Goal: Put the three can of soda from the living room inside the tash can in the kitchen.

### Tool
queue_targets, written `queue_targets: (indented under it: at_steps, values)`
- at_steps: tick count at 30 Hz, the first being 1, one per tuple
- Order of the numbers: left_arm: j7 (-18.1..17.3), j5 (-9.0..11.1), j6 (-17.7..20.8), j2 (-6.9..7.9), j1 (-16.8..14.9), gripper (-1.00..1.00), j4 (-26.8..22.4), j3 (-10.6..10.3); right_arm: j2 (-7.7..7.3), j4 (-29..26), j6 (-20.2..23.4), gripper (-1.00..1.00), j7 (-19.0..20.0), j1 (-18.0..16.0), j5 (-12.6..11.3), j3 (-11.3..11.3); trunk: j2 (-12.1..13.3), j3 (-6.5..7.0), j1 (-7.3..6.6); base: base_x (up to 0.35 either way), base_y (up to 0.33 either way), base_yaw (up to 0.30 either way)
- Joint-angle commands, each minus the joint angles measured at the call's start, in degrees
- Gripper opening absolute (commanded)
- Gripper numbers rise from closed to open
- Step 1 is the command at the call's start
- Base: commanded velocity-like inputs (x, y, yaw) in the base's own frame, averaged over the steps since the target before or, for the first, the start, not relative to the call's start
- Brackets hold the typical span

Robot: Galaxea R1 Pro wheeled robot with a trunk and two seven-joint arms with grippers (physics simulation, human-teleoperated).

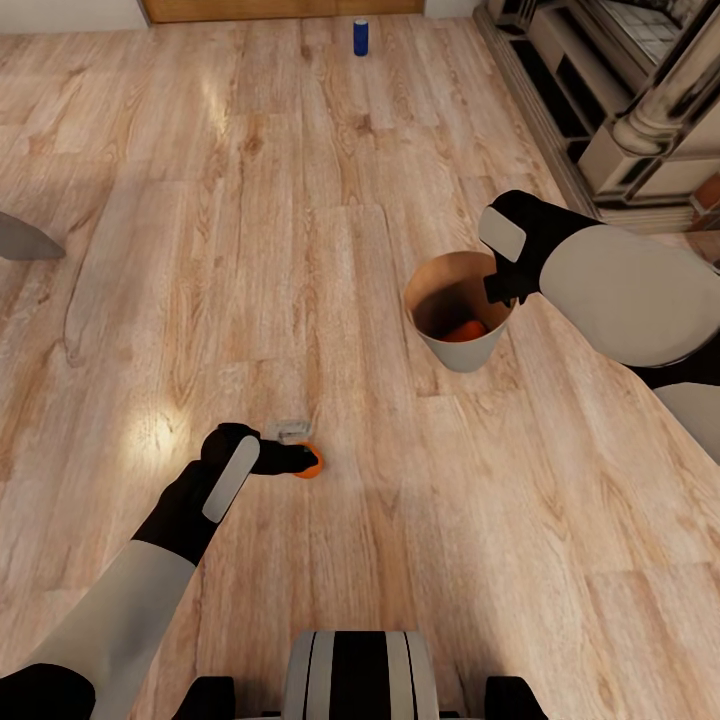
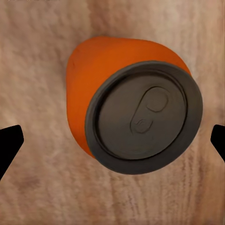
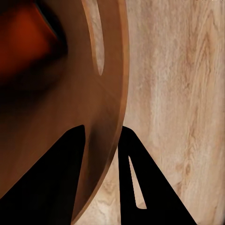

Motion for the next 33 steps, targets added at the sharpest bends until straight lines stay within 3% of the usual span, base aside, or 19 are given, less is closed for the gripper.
queue_targets:
  at_steps: [1, 17, 18, 33]
  values:
    - [-0.01, 0.0, 0.0, 0.0, 0.0, 1.0, -0.02, 0.0, -0.01, -0.03, 0.09, -1.0, 0.06, -0.02, 0.39, 0.38, 0.0, 0.01, -0.01, 0.0, 0.0, 0.0]
    - [-0.01, 0.0, 0.0, 0.0, 0.0, 1.0, -0.06, 0.17, 0.02, -0.03, 0.09, -1.0, 0.06, 0.06, 0.39, 0.44, 0.0, 0.01, -0.01, 0.0, 0.0, 0.0]
    - [-0.13, 0.02, 0.0, 0.0, 0.01, -1.0, -0.07, 0.12, 0.06, -0.03, 0.09, -1.0, 0.06, 0.07, 0.39, 0.45, 0.0, 0.01, -0.01, 0.0, 0.0, 0.0]
    - [0.11, 0.0, 0.0, 0.0, 0.0, -1.0, 0.0, -0.08, 0.3, -0.03, 0.09, -1.0, 0.06, 0.14, 0.39, 0.39, 0.0, 0.01, -0.01, 0.0, 0.0, 0.0]
